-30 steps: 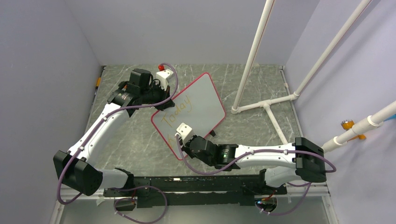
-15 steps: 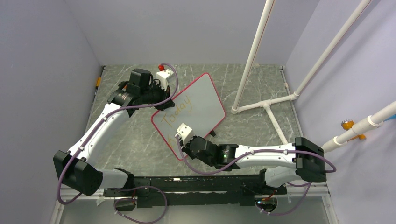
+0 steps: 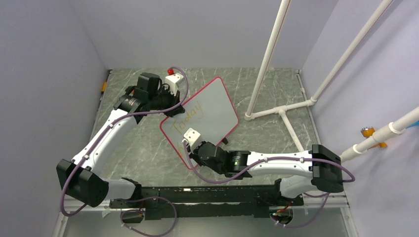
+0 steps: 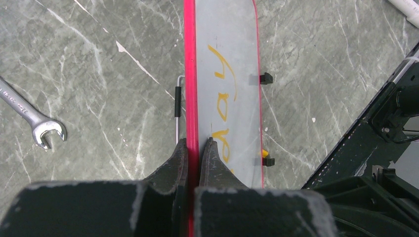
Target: Write a sentence on the whiteboard
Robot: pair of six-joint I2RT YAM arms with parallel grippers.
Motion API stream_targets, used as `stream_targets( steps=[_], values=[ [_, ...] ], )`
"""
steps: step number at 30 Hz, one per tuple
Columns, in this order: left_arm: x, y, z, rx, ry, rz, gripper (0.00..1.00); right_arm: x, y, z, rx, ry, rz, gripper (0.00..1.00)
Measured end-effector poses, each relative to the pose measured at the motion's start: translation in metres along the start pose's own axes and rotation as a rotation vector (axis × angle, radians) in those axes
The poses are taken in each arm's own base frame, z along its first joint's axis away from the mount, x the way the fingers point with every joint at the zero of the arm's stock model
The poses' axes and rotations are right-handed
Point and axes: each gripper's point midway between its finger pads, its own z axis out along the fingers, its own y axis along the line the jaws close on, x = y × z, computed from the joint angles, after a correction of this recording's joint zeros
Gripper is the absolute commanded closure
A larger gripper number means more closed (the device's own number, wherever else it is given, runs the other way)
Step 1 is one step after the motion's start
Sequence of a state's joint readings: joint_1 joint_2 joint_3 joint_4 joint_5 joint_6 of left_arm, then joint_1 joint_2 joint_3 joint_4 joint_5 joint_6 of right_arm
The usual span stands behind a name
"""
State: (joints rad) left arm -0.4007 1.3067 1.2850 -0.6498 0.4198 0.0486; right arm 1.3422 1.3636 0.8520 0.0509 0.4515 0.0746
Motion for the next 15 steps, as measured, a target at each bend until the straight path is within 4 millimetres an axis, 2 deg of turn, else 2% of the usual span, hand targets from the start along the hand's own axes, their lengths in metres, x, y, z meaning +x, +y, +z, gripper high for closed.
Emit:
stream_targets(
  steps=[15],
  values=[
    [0.0001, 0.0004, 0.0003, 0.000, 0.001, 0.001, 1.00, -0.0088, -0.0067, 0.0032, 0.031, -0.001, -0.015, 1.00]
  ],
)
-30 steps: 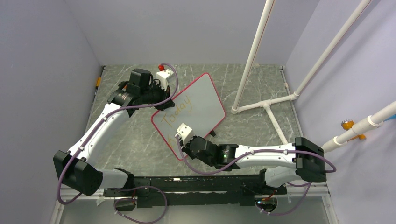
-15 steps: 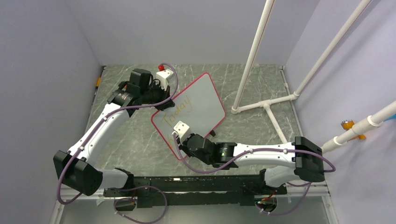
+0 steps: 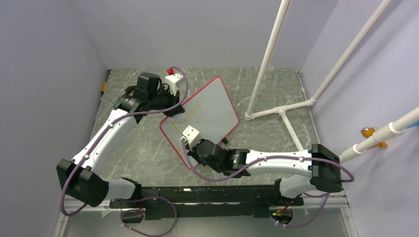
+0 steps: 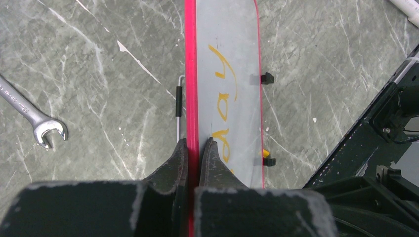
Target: Write a sentence on the whiteboard
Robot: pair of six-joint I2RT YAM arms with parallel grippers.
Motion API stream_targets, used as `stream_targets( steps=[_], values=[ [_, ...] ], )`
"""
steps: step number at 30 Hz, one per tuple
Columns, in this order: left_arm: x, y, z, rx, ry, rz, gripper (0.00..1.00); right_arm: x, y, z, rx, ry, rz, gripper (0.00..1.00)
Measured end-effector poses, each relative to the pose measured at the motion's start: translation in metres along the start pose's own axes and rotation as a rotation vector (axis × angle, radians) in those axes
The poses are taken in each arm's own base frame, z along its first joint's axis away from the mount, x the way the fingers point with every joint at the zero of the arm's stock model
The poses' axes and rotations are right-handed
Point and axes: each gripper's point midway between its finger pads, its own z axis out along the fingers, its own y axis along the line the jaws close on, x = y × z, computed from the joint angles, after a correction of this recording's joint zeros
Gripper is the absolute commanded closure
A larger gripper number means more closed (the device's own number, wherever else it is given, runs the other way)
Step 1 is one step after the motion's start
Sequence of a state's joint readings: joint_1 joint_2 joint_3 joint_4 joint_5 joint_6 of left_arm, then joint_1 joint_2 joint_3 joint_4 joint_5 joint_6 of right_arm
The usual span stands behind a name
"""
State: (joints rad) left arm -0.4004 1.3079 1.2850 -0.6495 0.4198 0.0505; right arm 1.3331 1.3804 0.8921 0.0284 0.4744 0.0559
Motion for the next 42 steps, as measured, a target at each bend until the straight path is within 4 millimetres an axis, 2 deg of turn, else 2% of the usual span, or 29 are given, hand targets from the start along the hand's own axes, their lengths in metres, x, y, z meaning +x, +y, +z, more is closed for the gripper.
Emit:
stream_targets(
  steps=[17, 26, 35, 42],
  values=[
    [0.000, 0.000, 0.000, 0.000, 0.000, -0.002, 1.00, -0.010, -0.014, -0.001, 0.040, -0.007, 0.002, 1.00],
    [0.000, 0.000, 0.000, 0.000, -0.001, -0.001, 1.00, -0.037, -0.024, -0.020, 0.042, -0.088, 0.068, 1.00],
    [0.000, 0.000, 0.000, 0.000, -0.002, -0.001, 1.00, -0.007, -0.032, -0.016, 0.056, -0.034, 0.098, 1.00],
    [0.000, 0.000, 0.000, 0.000, -0.002, -0.001, 1.00, -0.003, -0.042, -0.022, 0.049, -0.041, 0.152, 1.00]
  ],
)
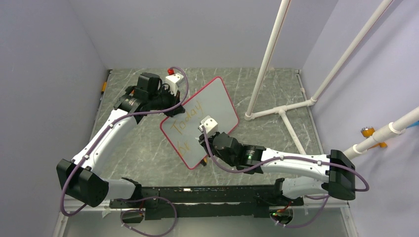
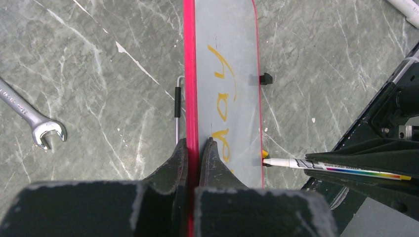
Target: Write a sentence on the whiteboard
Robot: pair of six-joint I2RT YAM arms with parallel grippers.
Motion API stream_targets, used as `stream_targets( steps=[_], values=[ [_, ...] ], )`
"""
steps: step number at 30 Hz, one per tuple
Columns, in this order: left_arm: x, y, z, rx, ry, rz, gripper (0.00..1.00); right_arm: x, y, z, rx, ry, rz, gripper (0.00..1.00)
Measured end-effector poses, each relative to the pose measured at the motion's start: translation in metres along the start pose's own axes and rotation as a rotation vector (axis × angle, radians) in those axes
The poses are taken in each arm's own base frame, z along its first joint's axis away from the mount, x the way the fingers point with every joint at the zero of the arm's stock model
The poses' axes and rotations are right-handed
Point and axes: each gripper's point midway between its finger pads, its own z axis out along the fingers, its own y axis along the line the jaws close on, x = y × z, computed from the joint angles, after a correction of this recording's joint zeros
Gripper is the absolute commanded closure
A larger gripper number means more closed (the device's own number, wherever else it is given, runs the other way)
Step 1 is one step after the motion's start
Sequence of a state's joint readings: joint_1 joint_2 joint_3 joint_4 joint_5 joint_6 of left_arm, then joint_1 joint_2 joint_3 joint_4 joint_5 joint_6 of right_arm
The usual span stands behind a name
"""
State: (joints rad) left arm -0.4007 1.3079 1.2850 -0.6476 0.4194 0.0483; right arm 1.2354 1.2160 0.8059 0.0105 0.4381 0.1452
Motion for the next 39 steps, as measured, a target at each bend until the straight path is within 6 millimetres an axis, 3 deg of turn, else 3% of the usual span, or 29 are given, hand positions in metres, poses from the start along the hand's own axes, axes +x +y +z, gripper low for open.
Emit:
stream_targets(
  steps=[39],
  values=[
    [-0.0002, -0.0002, -0.0004, 0.000, -0.001, 0.000, 1.00, -0.0024, 0.0012, 0.0047, -0.062, -0.019, 0.073, 1.00]
  ],
)
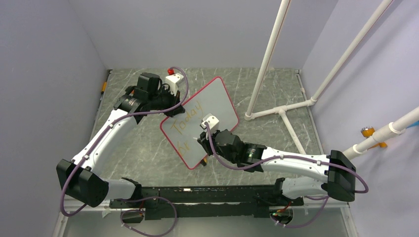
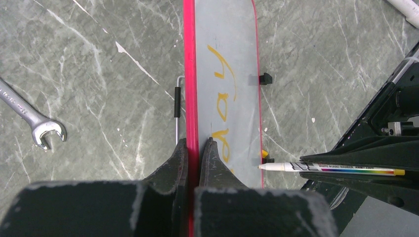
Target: Write a sentence on the whiteboard
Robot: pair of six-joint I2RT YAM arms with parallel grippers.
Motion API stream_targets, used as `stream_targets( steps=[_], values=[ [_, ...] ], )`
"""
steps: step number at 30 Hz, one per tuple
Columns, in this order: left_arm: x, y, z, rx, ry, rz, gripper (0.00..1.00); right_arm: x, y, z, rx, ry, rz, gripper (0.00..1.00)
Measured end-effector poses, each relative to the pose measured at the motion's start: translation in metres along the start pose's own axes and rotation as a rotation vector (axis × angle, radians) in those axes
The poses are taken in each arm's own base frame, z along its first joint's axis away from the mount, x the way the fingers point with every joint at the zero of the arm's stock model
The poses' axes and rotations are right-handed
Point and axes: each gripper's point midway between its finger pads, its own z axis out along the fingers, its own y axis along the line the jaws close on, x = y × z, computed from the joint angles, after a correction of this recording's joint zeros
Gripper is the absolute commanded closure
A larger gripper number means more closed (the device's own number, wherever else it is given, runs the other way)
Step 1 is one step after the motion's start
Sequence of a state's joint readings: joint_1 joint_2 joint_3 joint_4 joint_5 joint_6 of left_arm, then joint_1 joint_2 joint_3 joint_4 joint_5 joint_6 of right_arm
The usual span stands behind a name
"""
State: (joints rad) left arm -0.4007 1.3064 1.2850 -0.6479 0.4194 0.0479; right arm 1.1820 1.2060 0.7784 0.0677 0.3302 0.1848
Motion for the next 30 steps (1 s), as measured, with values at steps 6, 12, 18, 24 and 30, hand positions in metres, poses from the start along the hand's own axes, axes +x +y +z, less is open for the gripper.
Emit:
stream_targets(
  steps=[6, 12, 18, 24, 30],
  values=[
    [0.000, 0.000, 0.000, 0.000, 0.000, 0.000, 1.00, 0.001, -0.006, 0.001, 0.013, 0.001, 0.008, 1.00],
    [0.000, 0.000, 0.000, 0.000, 0.000, 0.000, 1.00, 0.000, -0.004, 0.003, 0.000, -0.004, 0.012, 1.00],
    [0.000, 0.000, 0.000, 0.000, 0.000, 0.000, 1.00, 0.001, 0.001, 0.006, -0.025, -0.001, 0.012, 1.00],
    [0.000, 0.000, 0.000, 0.000, 0.000, 0.000, 1.00, 0.001, 0.004, 0.007, -0.037, -0.003, 0.014, 1.00],
    [0.000, 0.000, 0.000, 0.000, 0.000, 0.000, 1.00, 0.009, 0.007, 0.014, -0.049, 0.016, 0.009, 1.00]
  ],
)
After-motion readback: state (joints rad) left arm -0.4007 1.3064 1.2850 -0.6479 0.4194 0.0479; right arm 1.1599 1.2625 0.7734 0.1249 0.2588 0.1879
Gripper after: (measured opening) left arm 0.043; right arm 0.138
